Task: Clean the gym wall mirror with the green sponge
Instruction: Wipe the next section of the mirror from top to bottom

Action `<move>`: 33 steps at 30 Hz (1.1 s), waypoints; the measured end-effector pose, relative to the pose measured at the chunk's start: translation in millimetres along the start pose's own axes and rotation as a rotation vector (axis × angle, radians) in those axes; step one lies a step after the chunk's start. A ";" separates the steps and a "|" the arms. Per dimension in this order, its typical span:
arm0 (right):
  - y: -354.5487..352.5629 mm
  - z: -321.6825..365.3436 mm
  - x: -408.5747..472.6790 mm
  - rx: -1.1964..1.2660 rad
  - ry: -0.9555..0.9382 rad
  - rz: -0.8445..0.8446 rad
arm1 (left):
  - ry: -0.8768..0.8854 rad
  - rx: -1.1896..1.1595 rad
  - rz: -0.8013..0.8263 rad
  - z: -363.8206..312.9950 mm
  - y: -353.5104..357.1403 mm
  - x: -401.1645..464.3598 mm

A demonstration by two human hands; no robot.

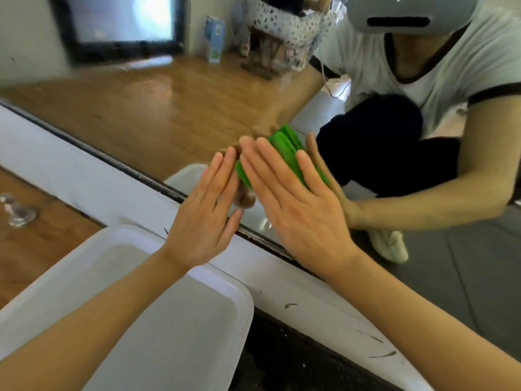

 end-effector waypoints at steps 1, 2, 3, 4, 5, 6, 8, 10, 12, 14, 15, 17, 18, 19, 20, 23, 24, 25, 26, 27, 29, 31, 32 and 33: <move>0.8 -4.2 -19.5 -0.002 -0.022 0.029 | -0.003 0.003 -0.007 0.0 0.3 0.2; -4.1 -12.1 -43.0 0.053 -0.008 0.063 | -0.012 0.007 -0.008 0.3 0.0 0.5; -10.1 -19.8 -69.8 0.108 0.010 0.109 | -0.026 0.010 -0.004 0.6 0.3 0.4; -18.0 -25.6 -93.7 0.107 0.022 0.155 | -0.036 0.010 -0.002 0.6 0.4 0.5; -24.2 -31.5 -112.7 0.050 0.037 0.207 | -0.037 0.009 -0.001 0.7 0.5 0.6; -27.3 -35.1 -123.9 -0.017 0.040 0.231 | -0.030 0.010 0.002 0.8 -0.1 1.2; -20.9 -27.8 -118.3 -0.056 0.019 0.226 | 0.000 0.011 0.013 0.9 -1.8 1.4; -6.3 -2.6 -81.2 -0.064 -0.025 0.222 | 0.030 0.014 0.029 2.6 -5.3 -0.1; 13.3 30.4 -37.8 -0.083 -0.101 0.195 | 0.027 0.032 0.033 10.1 -12.2 -2.4; 27.3 55.7 -9.6 -0.104 -0.143 0.166 | -0.007 0.054 0.011 22.0 -18.7 -4.5; 31.1 57.8 -8.0 -0.114 -0.152 0.176 | -0.016 0.067 0.011 27.0 -20.2 -4.9; 33.3 49.5 -31.2 -0.130 -0.182 0.230 | -0.012 0.079 0.027 33.0 -18.8 -4.6; 28.5 41.0 -52.4 -0.128 -0.188 0.263 | -0.015 0.066 0.036 34.0 -17.3 -4.2; 20.8 32.0 -76.5 -0.102 -0.181 0.288 | -0.023 0.045 0.038 34.2 -15.8 -4.0; 13.8 23.8 -100.2 -0.069 -0.170 0.321 | -0.029 0.026 0.031 33.9 -14.2 -3.7; 6.1 12.2 -133.3 -0.015 -0.131 0.401 | -0.019 0.002 0.022 32.6 -11.8 -3.5; 9.2 15.8 -125.2 -0.002 -0.128 0.408 | -0.012 -0.003 0.031 32.7 -11.6 -3.9; 14.6 24.2 -108.8 0.011 -0.132 0.403 | -0.007 -0.009 0.040 33.1 -12.6 -4.5; 20.8 36.2 -87.1 0.010 -0.148 0.369 | -0.005 -0.014 0.047 33.5 -14.5 -5.0; 26.7 49.2 -62.4 -0.004 -0.172 0.323 | -0.004 -0.021 0.057 33.8 -17.4 -5.4; 38.0 69.6 -19.1 -0.024 -0.203 0.257 | -0.010 -0.038 0.077 32.9 -25.6 -5.4; 44.1 73.7 -2.4 -0.024 -0.228 0.247 | -0.034 -0.053 0.090 31.2 -33.3 -4.6; 44.1 70.5 -6.9 -0.033 -0.255 0.262 | -0.049 -0.058 0.094 30.2 -36.2 -4.8; 42.7 64.5 -17.7 -0.054 -0.289 0.280 | -0.064 -0.062 0.095 28.6 -38.4 -5.2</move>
Point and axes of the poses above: each hand's wrist, its own x-axis towards the middle knuckle, its own y-axis out of the palm, z = x × y, the point moved 6 cm from there along x, towards the middle knuckle, and after that the axes turned 6 degrees about -y, right-handed, at the moved point
